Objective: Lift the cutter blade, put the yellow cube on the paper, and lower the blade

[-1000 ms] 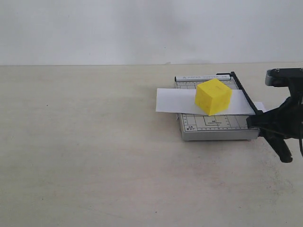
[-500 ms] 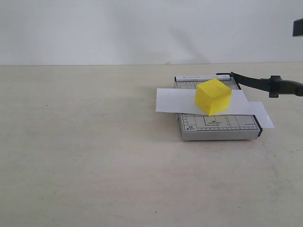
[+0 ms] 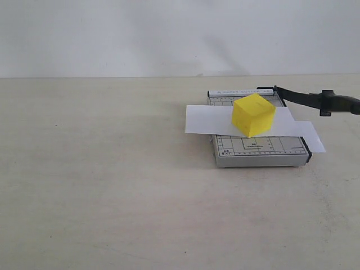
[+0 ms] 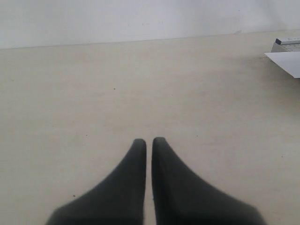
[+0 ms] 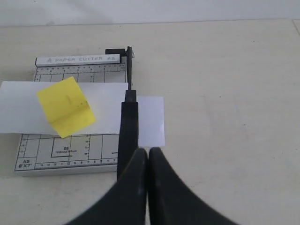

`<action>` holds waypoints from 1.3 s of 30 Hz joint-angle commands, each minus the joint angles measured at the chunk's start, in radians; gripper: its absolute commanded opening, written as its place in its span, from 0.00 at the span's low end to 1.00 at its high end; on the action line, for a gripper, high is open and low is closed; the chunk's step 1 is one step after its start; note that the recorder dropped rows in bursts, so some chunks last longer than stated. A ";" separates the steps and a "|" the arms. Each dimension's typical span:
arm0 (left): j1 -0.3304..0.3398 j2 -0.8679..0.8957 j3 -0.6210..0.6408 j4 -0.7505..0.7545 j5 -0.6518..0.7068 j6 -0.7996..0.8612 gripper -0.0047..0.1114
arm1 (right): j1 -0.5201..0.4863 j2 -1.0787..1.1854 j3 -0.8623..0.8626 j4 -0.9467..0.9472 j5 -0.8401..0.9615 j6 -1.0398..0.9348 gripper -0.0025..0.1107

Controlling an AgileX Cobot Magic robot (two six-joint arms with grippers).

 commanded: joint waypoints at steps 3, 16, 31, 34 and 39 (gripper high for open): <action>0.002 0.002 0.004 -0.008 0.000 -0.005 0.08 | -0.003 -0.031 0.002 0.100 -0.050 -0.016 0.02; 0.002 0.002 0.004 -0.008 0.000 -0.005 0.08 | -0.003 -0.402 0.350 0.161 -0.515 -0.161 0.02; 0.002 0.002 0.004 -0.008 0.000 -0.005 0.08 | -0.003 -0.685 0.739 0.187 -0.591 0.144 0.02; 0.002 0.002 0.004 -0.008 0.000 -0.005 0.08 | -0.003 -0.683 0.752 0.187 -0.580 0.178 0.02; 0.002 0.002 0.004 -0.008 0.000 -0.005 0.08 | -0.003 -0.683 0.752 0.187 -0.564 0.180 0.02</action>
